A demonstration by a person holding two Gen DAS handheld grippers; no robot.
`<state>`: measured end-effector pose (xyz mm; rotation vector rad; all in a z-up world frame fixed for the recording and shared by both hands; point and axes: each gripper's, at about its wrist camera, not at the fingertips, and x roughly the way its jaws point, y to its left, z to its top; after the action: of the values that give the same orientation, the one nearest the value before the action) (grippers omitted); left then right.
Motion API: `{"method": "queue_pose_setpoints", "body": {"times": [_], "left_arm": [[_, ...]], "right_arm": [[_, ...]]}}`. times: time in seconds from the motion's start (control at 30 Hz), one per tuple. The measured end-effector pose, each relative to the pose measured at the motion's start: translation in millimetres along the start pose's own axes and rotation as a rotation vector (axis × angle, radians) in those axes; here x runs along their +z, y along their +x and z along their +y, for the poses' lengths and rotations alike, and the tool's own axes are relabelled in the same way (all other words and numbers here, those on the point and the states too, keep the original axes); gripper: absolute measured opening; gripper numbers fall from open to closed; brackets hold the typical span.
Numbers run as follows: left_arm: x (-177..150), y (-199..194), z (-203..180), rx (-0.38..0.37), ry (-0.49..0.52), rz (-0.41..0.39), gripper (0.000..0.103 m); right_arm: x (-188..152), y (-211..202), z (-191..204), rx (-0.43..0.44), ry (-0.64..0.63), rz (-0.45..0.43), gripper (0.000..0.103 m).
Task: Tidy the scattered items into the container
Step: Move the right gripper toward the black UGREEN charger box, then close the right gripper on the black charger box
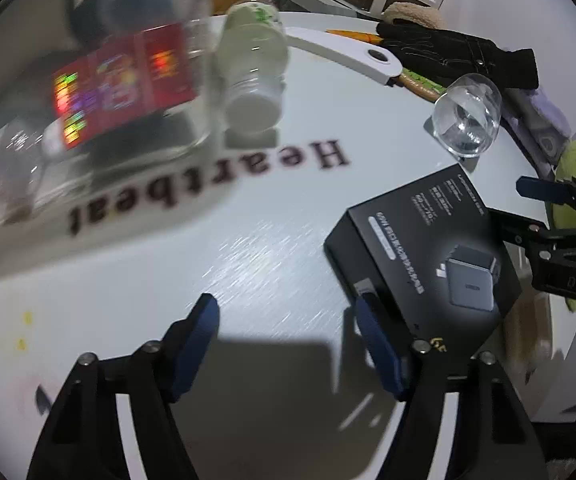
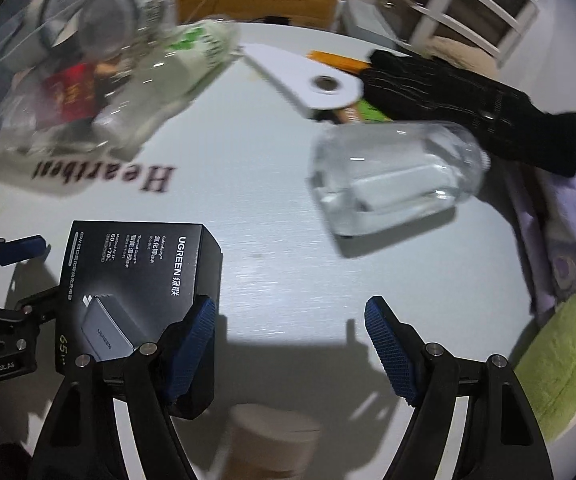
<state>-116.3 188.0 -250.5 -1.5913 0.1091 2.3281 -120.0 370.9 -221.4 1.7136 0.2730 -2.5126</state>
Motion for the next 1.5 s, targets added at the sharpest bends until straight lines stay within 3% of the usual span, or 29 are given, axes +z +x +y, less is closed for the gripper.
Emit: {"method": "queue_pose_setpoints", "body": {"times": [0.1, 0.17, 0.23, 0.37, 0.43, 0.5, 0.53, 0.9, 1.17, 1.5], "left_arm": [[-14, -10, 13, 0.014, 0.003, 0.004, 0.06], [-24, -16, 21, 0.009, 0.001, 0.008, 0.051], [-33, -23, 28, -0.002, 0.001, 0.012, 0.039], [-52, -34, 36, -0.024, 0.026, 0.027, 0.028], [-62, -38, 38, -0.048, 0.052, 0.037, 0.015], [-70, -42, 39, -0.07, 0.082, 0.046, 0.001], [-74, -44, 39, -0.079, 0.1, 0.05, 0.0], [-110, -59, 34, -0.2, 0.336, 0.09, 0.0], [-102, -49, 20, -0.276, 0.442, 0.112, 0.0], [-97, -37, -33, -0.305, 0.567, 0.094, 0.0]], "right_arm": [[-1, 1, 23, 0.029, -0.033, 0.015, 0.067], [-6, -2, 39, 0.05, -0.056, 0.017, 0.062], [-11, -6, 53, 0.088, -0.067, 0.031, 0.05], [-26, -14, 81, 0.154, -0.075, 0.057, 0.025], [-37, -19, 94, 0.186, -0.069, 0.07, 0.015], [-45, -24, 104, 0.206, -0.047, 0.082, 0.013], [-50, -26, 107, 0.21, -0.029, 0.086, 0.012], [-98, -48, 119, 0.205, 0.225, 0.114, 0.009], [-146, -64, 119, 0.182, 0.439, 0.118, 0.009], [-195, -73, 101, 0.144, 0.616, 0.115, 0.009]]}}
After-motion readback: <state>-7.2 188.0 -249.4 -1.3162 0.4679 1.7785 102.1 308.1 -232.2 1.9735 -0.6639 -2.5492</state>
